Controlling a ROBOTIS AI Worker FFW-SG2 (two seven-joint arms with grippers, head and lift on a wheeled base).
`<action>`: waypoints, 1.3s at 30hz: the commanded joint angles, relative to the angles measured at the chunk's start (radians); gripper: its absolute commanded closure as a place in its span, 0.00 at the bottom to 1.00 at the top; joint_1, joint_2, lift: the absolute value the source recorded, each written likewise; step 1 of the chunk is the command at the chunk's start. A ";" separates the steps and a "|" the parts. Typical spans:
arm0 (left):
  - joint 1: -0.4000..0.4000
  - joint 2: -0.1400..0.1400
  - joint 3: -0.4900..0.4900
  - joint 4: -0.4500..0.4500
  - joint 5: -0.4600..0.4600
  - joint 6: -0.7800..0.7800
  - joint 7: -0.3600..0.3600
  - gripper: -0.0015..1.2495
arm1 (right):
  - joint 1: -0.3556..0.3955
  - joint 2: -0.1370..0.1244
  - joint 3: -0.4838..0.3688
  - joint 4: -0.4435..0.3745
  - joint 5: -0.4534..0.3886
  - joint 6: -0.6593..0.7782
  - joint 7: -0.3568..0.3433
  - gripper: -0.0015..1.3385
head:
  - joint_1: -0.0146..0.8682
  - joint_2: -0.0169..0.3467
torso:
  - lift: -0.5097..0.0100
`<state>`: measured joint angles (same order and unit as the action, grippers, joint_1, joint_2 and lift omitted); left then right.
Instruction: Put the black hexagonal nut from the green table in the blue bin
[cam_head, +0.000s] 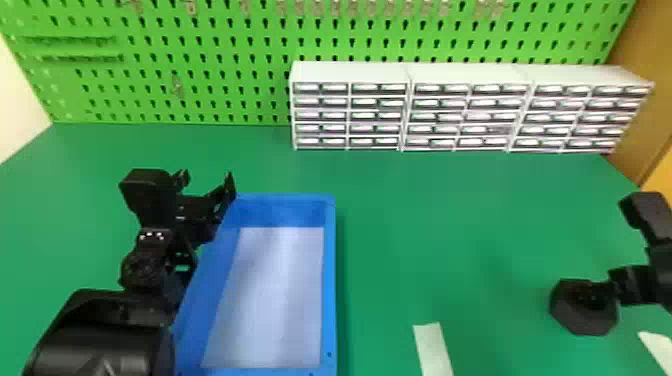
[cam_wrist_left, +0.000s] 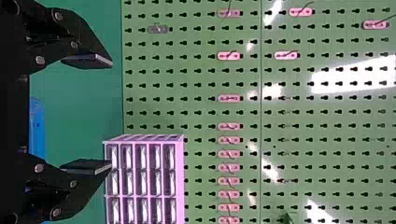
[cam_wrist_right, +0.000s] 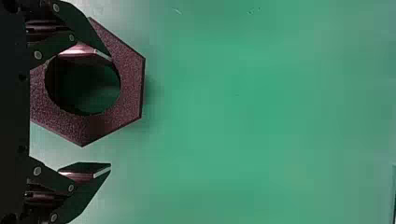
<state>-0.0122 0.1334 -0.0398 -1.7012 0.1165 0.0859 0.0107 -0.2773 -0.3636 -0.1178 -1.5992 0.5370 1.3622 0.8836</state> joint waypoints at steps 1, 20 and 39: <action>0.000 0.000 0.000 0.000 0.000 0.000 0.000 0.39 | 0.001 0.000 -0.005 0.015 -0.002 -0.009 0.000 0.34 | 0.79 0.19 | 0.79; -0.002 0.000 -0.002 0.000 -0.001 0.000 0.000 0.39 | 0.000 0.000 0.006 0.036 0.012 -0.008 0.000 0.56 | 0.79 0.19 | 0.79; -0.002 0.000 -0.002 0.000 -0.003 0.000 0.000 0.39 | -0.010 -0.008 0.030 0.036 0.078 -0.002 0.058 0.75 | 0.79 0.19 | 0.79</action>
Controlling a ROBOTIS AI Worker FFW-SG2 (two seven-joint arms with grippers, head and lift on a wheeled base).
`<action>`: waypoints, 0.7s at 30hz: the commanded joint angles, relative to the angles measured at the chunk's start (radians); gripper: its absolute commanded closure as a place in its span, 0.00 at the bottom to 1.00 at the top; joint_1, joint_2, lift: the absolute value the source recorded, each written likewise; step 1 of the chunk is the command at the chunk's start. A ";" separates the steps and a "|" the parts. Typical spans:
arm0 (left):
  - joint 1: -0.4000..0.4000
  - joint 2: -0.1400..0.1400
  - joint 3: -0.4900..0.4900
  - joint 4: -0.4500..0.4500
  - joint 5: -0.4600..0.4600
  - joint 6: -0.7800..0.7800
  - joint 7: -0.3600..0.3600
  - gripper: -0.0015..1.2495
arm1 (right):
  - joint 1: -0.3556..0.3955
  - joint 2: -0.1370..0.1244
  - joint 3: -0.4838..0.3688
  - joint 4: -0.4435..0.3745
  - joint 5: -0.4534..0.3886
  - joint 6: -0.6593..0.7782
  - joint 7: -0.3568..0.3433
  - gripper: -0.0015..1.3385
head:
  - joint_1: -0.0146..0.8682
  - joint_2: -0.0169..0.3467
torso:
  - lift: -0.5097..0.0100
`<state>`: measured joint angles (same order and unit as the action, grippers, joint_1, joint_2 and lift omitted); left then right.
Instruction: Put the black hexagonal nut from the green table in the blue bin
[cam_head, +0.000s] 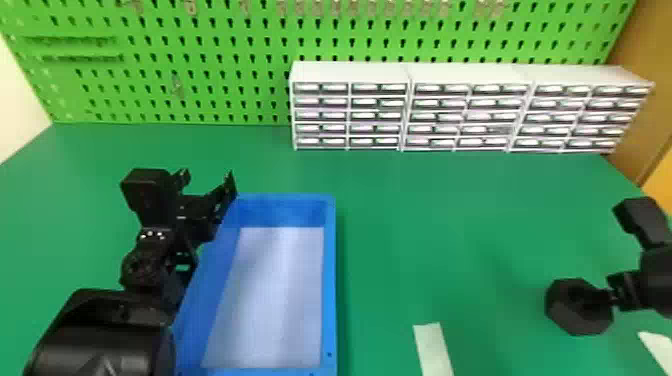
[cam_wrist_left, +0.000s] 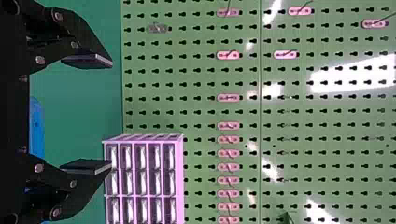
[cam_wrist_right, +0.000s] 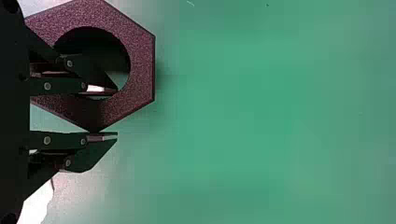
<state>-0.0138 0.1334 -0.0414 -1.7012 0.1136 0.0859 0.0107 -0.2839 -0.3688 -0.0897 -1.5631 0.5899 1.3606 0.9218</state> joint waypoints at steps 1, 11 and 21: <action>0.002 0.000 0.000 0.000 0.000 0.000 0.000 0.39 | -0.004 -0.004 0.004 0.000 0.033 0.000 0.031 0.75 | 0.79 0.19 | 0.79; 0.002 0.000 0.002 0.000 0.000 0.000 0.000 0.39 | -0.031 -0.009 0.015 -0.054 0.107 0.011 0.106 0.75 | 0.79 0.19 | 0.79; 0.003 0.000 0.002 0.000 0.000 0.000 0.000 0.39 | -0.073 0.007 0.035 -0.163 0.103 0.015 0.112 0.75 | 0.79 0.19 | 0.79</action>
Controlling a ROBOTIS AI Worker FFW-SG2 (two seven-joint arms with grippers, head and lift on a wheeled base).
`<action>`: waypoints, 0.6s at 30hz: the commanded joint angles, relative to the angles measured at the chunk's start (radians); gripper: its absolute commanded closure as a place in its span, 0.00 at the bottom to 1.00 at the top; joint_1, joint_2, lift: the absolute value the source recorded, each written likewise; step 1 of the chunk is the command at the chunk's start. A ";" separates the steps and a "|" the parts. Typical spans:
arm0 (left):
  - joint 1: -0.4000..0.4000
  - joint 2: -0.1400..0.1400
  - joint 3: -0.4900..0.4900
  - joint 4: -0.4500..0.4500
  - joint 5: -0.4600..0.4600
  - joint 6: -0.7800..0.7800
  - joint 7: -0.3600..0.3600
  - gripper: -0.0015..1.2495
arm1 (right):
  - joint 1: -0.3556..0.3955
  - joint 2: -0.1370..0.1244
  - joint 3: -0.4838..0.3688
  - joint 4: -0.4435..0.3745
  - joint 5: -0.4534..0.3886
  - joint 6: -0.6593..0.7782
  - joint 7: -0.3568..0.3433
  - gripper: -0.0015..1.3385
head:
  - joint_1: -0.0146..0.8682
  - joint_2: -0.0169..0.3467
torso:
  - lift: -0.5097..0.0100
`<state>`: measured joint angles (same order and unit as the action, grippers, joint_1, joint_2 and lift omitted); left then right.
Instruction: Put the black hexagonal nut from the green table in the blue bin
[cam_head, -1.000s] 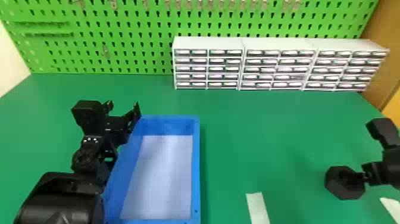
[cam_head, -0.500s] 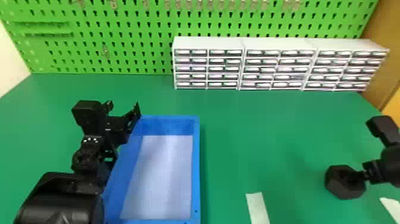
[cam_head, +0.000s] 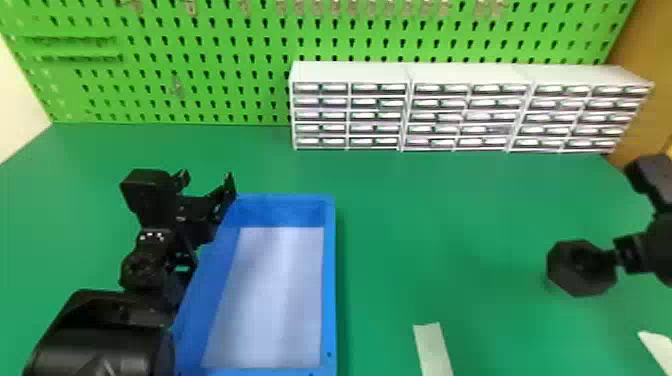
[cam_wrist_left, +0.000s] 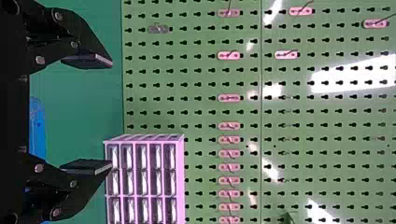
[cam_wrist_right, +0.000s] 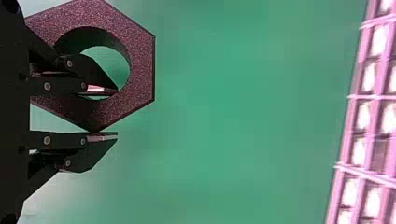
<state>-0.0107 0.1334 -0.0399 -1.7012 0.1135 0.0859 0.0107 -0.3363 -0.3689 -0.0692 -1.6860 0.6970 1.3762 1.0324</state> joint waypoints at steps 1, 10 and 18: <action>0.000 0.000 0.002 0.000 0.000 0.000 0.000 0.39 | -0.027 0.010 0.019 -0.049 -0.005 0.000 0.003 0.75 | 0.79 0.19 | 0.79; -0.002 0.000 0.000 0.000 0.002 0.000 0.000 0.39 | -0.093 0.038 0.086 -0.126 -0.034 -0.011 0.003 0.75 | 0.79 0.19 | 0.79; -0.002 0.000 0.002 0.000 0.002 0.000 0.000 0.39 | -0.153 0.067 0.144 -0.141 -0.083 -0.054 0.002 0.75 | 0.79 0.19 | 0.79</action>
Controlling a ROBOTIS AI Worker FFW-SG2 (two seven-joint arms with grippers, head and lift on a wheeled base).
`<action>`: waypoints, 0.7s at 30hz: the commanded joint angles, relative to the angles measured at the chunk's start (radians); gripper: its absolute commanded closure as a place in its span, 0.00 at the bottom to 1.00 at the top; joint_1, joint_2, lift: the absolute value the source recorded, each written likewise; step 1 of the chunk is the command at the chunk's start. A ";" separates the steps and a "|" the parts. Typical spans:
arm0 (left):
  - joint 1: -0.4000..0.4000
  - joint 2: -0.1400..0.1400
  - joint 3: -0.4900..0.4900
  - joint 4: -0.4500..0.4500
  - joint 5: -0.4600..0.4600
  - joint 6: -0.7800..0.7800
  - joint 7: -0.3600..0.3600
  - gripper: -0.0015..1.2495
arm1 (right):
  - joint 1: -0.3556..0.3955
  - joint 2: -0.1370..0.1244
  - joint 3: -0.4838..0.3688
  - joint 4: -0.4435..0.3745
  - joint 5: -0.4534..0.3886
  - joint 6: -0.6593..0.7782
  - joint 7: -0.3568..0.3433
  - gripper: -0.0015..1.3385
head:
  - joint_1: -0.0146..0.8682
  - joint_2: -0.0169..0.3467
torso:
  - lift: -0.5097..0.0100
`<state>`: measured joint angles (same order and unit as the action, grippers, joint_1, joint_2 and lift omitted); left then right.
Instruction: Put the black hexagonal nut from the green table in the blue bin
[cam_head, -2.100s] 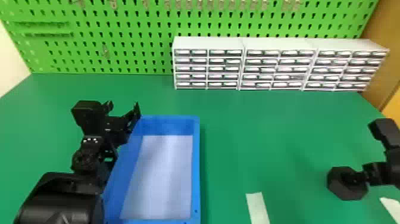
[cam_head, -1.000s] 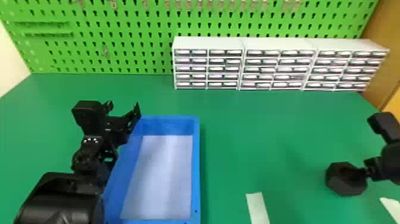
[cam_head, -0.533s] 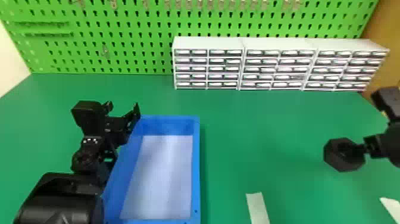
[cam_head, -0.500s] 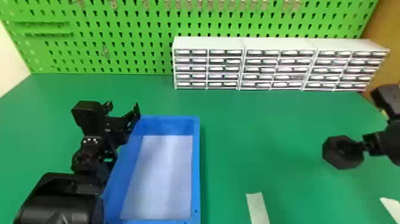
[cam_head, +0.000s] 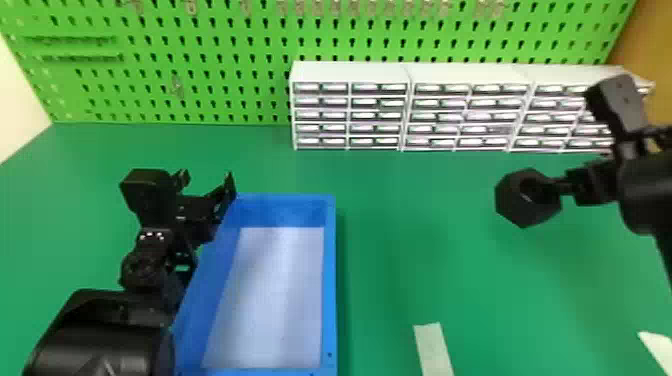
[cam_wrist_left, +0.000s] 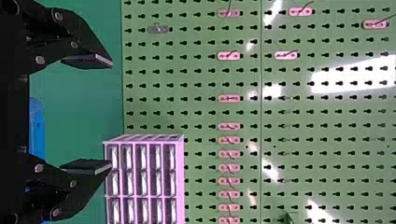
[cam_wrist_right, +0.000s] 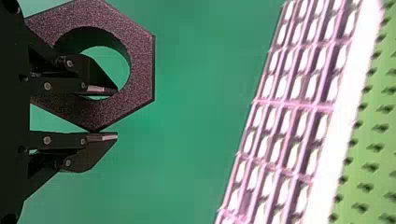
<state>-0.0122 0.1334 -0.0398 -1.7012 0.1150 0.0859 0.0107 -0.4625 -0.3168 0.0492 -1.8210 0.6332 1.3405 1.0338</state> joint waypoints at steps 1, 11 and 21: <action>0.000 0.000 0.001 0.000 0.002 0.000 0.000 0.39 | -0.035 0.019 0.032 -0.007 -0.021 -0.021 0.000 0.75 | 0.79 0.19 | 0.79; -0.002 0.000 0.003 0.000 0.002 0.000 0.000 0.39 | -0.091 0.074 0.075 -0.007 -0.150 -0.069 -0.083 0.75 | 0.79 0.19 | 0.79; 0.006 0.000 0.012 -0.005 0.003 0.000 -0.002 0.39 | -0.117 0.148 0.103 0.012 -0.311 -0.133 -0.225 0.75 | 0.79 0.19 | 0.79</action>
<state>-0.0118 0.1334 -0.0344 -1.7017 0.1181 0.0858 0.0096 -0.5708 -0.1971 0.1377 -1.8233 0.3726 1.2320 0.8298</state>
